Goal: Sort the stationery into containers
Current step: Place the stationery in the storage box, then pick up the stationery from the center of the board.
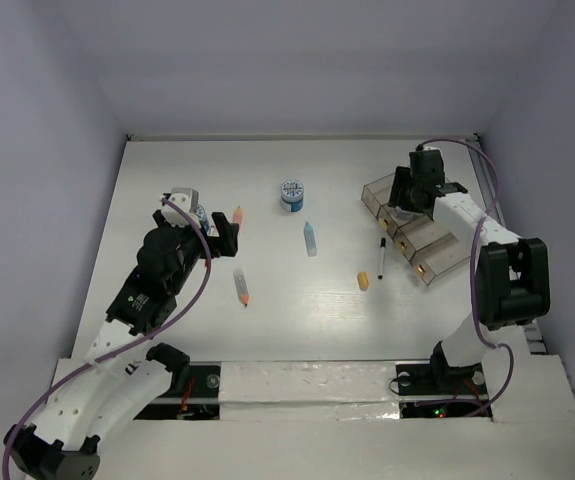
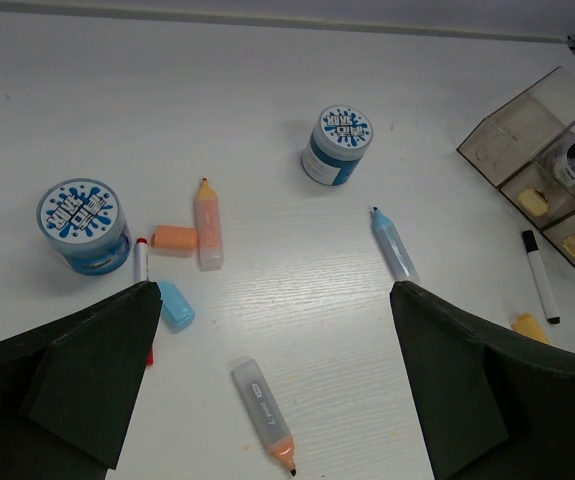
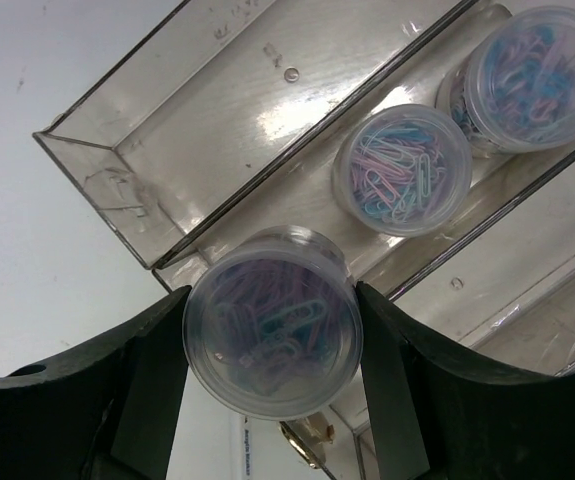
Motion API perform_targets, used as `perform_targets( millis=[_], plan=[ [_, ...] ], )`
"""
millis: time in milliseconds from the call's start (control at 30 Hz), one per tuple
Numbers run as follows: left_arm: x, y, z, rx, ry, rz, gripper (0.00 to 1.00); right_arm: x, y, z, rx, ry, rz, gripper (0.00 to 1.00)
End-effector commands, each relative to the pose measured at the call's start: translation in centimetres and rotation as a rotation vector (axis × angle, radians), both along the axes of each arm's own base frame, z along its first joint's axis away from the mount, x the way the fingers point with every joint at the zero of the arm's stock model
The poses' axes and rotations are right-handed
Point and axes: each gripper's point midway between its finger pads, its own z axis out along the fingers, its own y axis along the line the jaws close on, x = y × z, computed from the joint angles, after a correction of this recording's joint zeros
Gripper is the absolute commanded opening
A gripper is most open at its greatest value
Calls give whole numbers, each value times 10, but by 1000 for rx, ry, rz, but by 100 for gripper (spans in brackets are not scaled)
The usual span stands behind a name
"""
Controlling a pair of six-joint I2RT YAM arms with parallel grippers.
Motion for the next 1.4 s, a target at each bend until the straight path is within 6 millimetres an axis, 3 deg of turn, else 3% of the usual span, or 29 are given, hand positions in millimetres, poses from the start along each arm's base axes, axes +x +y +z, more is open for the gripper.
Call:
perform_targets(
  millis=[0,100,167,367,500,567,633,667,700,733,833,867,900,933,967,1033,1067,1367],
  plan=[
    [2,-1,26,-38,-62,-2,99,13,-3,10,15,-56,-20,66],
    [3,-1,26,-37,-60,0,99,13,-5,12,9,-57,-33,91],
    [3,-2,26,-37,-59,-2,99,12,-5,16,9,-62,-34,99],
    [4,-2,24,-35,-53,1,99,14,12,53,73,-153,56,100],
    [5,-3,23,-36,-50,-3,99,9,72,74,149,-214,263,100],
    [6,-4,21,-33,-41,-4,99,3,118,82,157,-222,395,100],
    [6,-4,19,-31,-34,-4,99,0,153,69,151,-188,490,100],
    [8,-2,19,-31,-34,5,99,-4,183,75,151,-198,556,100],
    [8,-2,18,-29,-30,5,99,-3,194,69,140,-186,574,100],
    [8,-2,17,-28,-27,6,99,-1,205,49,124,-142,594,100],
    [10,0,15,-26,-20,17,99,2,243,44,111,-134,667,100],
    [11,0,14,-25,-17,15,99,5,252,28,103,-105,681,100],
    [11,0,14,-25,-17,14,99,7,259,24,103,-98,693,100],
    [11,-1,15,-26,-18,11,99,10,270,29,100,-100,714,100],
    [12,1,15,-27,-18,17,99,14,273,8,86,-55,717,100],
    [12,1,15,-26,-18,15,99,22,284,8,70,-54,728,100],
    [12,0,14,-27,-16,14,99,22,291,-10,60,-18,740,100],
    [13,-2,12,-22,-11,6,99,71,288,-31,-66,-31,623,100]
  ],
)
